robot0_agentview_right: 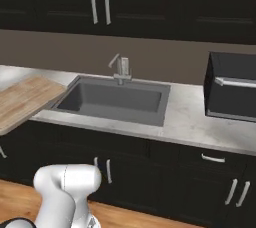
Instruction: Move the cutting board and knife to the sink. Then move spray from the cabinet to the counter.
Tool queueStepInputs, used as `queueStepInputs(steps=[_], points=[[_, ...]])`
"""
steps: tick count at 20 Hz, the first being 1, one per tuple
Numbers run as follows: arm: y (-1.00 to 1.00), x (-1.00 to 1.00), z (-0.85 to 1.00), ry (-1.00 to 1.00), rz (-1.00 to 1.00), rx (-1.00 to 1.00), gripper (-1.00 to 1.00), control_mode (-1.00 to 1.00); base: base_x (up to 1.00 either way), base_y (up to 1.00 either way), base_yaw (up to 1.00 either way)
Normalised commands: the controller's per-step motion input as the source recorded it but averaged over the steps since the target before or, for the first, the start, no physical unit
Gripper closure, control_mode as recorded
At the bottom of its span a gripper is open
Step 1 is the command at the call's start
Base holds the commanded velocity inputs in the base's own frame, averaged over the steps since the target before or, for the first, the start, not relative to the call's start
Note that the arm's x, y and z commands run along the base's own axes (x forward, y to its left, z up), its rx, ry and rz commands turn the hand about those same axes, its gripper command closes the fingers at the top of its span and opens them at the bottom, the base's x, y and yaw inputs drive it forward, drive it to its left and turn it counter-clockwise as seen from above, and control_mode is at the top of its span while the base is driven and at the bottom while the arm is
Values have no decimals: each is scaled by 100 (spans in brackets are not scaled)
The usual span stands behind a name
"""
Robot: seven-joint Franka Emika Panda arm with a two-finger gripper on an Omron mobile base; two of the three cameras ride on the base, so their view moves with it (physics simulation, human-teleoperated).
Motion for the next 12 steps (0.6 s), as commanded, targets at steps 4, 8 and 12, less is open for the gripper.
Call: queueStepInputs(steps=[4,8,12], points=[[0,0,0,0,0,0,100,100,57,48,-18],[0,0,0,0,0,0,100,100,59,39,-14],[0,0,0,0,0,0,100,100,48,29,-5]])
